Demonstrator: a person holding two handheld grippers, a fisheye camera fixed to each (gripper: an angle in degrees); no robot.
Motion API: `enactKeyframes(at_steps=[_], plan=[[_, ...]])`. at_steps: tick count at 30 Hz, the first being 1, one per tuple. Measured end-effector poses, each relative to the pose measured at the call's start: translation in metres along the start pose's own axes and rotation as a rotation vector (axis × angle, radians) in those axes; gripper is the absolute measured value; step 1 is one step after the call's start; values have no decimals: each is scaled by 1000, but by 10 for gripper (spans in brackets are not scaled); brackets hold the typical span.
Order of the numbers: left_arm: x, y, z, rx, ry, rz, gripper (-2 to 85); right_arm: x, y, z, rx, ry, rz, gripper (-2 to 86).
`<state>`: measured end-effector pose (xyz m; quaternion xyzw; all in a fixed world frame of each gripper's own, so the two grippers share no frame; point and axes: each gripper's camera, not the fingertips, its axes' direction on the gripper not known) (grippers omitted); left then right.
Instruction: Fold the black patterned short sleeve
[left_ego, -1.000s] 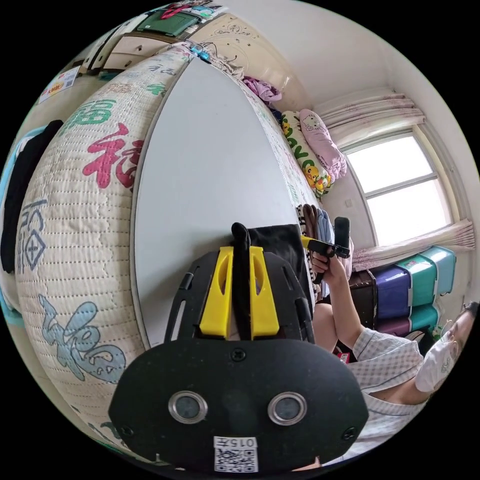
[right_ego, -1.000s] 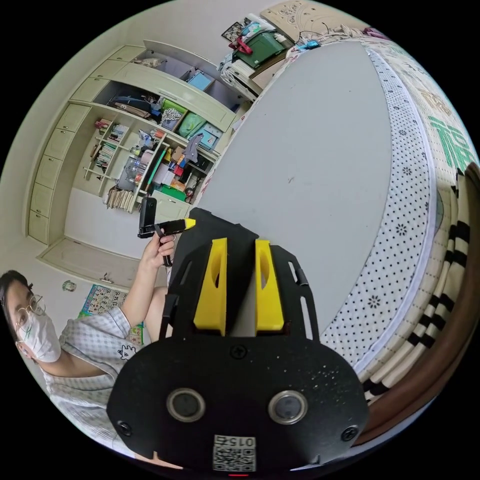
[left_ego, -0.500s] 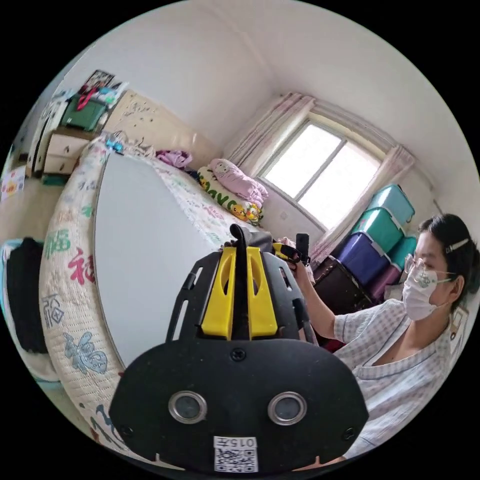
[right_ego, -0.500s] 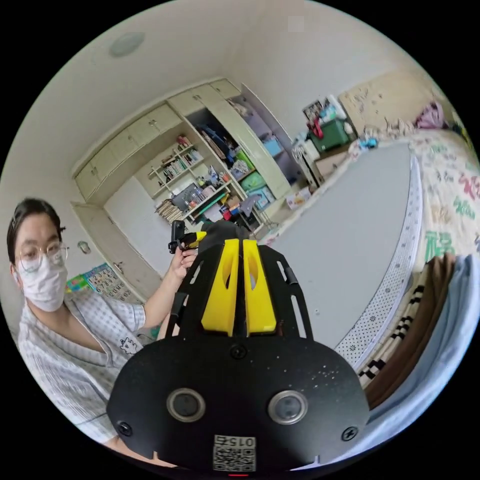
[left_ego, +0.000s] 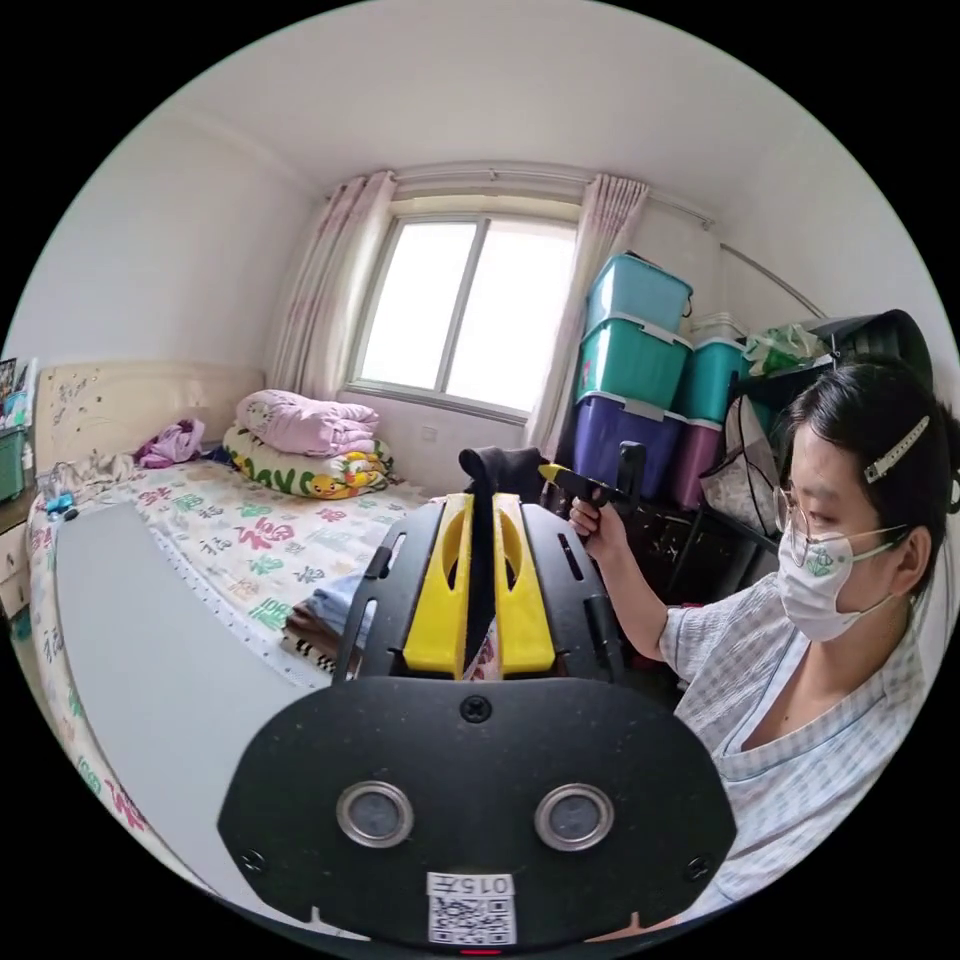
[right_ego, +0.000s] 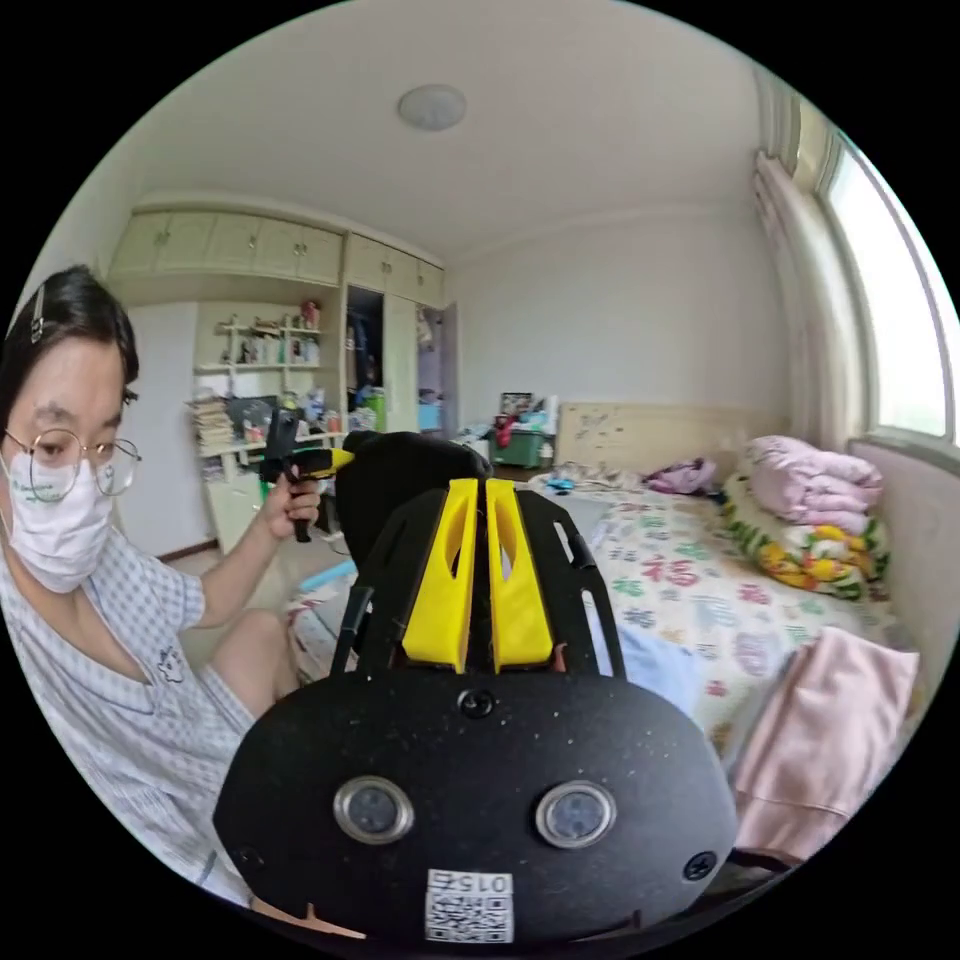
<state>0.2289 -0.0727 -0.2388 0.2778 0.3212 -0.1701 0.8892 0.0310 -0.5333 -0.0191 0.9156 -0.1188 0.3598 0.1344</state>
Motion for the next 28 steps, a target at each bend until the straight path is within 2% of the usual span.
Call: enactKeyframes(at_steps=[3, 9, 14, 18, 21, 23, 24, 25, 27, 28], plan=[[20, -2, 83, -32, 114, 21, 12, -1, 14, -47, -69, 320, -60, 3], [58, 1, 258, -96, 315, 60, 10, 11, 45, -97, -146, 803, -123, 4], [69, 5, 385, -137, 402, 62, 10, 60, 63, -98, -256, 1042, -143, 5], [48, 8, 501, -161, 362, 22, 14, 141, 76, -77, -389, 1110, -96, 8], [23, 20, 591, -139, 138, -10, 24, 246, 82, -47, -417, 1091, 47, 16], [9, 31, 646, -195, -55, -17, 34, 342, 96, -8, -501, 1101, 268, 35], [-3, 40, 671, -263, -181, -67, 43, 360, 102, -1, -534, 1107, 335, 42], [-15, 52, 676, -257, -223, -131, 51, 380, 114, 8, -553, 1120, 417, 51], [-30, 72, 662, -179, -122, -162, 52, 380, 127, 10, -438, 1100, 442, 49], [-37, 83, 650, -184, -82, -154, 50, 371, 134, 14, -390, 1026, 388, 35]])
